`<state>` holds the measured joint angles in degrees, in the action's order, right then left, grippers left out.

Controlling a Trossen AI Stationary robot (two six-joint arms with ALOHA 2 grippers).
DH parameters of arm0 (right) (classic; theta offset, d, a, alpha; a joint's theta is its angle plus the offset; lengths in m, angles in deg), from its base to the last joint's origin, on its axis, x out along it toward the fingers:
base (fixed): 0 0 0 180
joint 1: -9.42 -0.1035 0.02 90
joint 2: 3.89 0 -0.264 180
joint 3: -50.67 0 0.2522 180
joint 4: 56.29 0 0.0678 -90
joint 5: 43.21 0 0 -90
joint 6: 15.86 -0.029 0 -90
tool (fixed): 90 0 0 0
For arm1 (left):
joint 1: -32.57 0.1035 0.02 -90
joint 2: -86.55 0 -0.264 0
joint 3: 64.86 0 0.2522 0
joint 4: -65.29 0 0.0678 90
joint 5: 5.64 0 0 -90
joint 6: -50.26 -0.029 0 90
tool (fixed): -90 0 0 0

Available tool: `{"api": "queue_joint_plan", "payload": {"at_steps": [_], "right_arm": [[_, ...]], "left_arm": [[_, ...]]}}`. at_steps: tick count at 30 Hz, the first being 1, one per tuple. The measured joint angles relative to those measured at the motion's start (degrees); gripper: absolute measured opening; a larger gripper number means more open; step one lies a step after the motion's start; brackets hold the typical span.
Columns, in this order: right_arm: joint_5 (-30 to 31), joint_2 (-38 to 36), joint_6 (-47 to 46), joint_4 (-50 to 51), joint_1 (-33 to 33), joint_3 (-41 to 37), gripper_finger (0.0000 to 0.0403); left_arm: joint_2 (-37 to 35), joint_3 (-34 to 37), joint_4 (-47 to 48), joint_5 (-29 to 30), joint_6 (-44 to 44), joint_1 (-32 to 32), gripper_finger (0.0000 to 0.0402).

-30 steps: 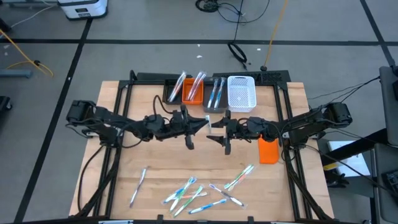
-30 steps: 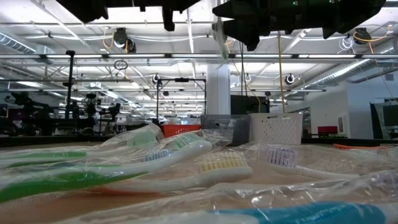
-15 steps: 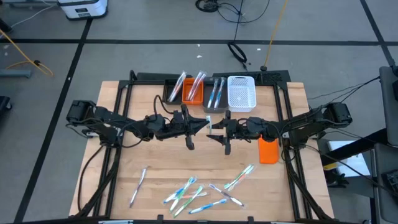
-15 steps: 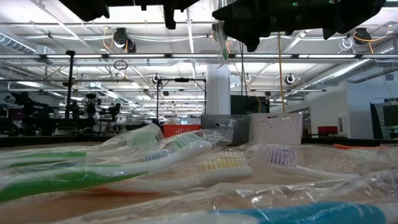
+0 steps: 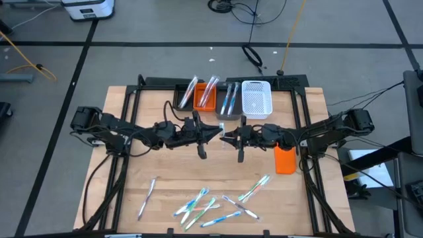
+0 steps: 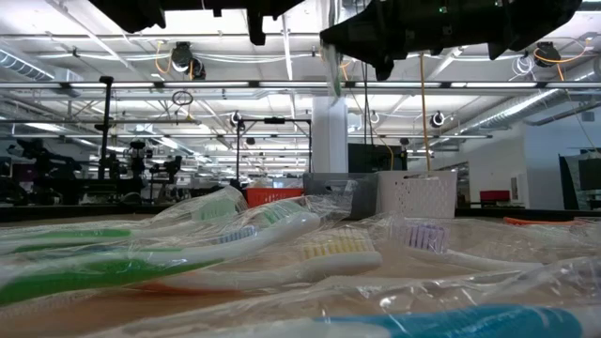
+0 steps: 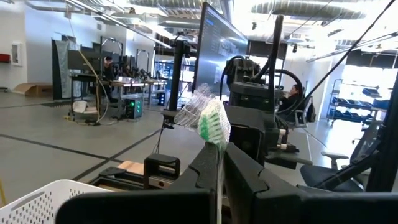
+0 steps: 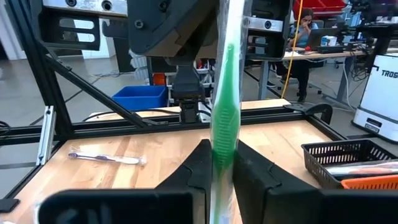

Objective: Pick & Place Toothbrushes
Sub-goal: Put the green toothbrush into the white bin

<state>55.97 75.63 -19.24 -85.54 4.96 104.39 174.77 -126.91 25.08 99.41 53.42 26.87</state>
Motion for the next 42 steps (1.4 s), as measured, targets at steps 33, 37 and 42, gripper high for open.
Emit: {"api": "queue_joint_plan", "payload": {"at_steps": [33, 37, 42], "right_arm": [[8.4, -13.9, -1.4, 13.7, 4.9, -6.0, 0.0030], [10.8, -15.7, -2.6, 16.6, 7.9, -6.6, 0.0030], [13.8, -16.1, -3.5, 20.2, 13.3, -6.7, 0.0030]], "left_arm": [[0.0, 0.0, 11.9, 0.1, 3.4, -0.2, 0.0253], [0.0, 0.0, 13.3, 0.0, 4.6, -0.2, 0.0253], [0.0, 0.0, 14.1, 0.0, 6.4, -0.3, 0.0253]]}}
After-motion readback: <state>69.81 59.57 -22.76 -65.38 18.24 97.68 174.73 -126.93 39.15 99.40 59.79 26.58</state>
